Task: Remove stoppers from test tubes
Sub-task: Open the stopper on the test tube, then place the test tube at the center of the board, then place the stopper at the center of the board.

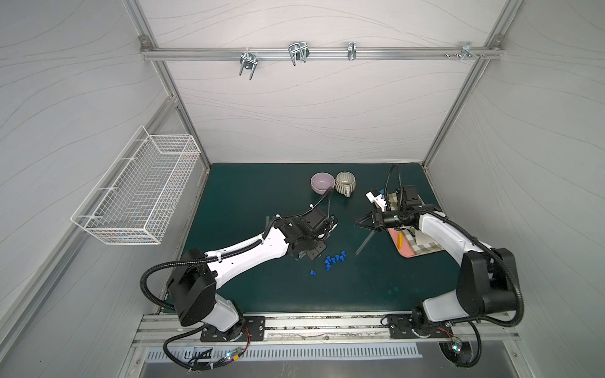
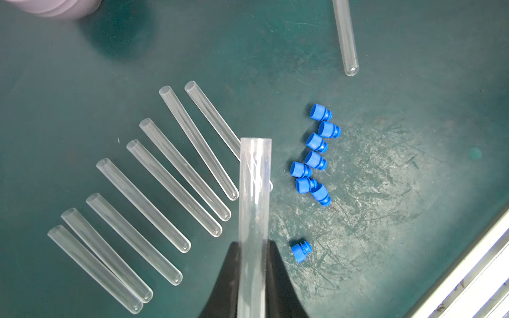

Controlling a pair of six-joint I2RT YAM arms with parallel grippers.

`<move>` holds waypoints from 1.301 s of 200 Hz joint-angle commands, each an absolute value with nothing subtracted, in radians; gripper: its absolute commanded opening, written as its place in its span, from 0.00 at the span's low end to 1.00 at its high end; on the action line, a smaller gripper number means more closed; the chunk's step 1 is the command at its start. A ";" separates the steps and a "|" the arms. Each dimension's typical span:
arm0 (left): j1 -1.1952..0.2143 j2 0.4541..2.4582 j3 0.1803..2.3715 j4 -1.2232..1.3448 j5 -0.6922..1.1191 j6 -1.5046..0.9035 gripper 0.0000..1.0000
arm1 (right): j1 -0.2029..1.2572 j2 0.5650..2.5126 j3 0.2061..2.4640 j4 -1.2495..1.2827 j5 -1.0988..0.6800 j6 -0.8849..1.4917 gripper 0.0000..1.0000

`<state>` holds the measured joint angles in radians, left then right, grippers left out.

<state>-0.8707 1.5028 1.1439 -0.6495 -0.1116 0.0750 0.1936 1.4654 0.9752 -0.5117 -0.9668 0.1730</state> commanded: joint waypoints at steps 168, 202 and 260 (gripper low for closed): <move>-0.800 1.987 1.520 -0.502 -0.089 -0.371 0.10 | 0.431 1.706 0.949 -0.636 -0.486 0.096 0.04; -0.819 2.034 1.528 -0.492 -0.100 -0.394 0.10 | 0.438 1.734 0.947 -0.617 -0.512 0.095 0.05; -0.828 2.097 1.537 -0.473 -0.118 -0.438 0.11 | 0.437 1.766 0.942 -0.592 -0.550 0.097 0.09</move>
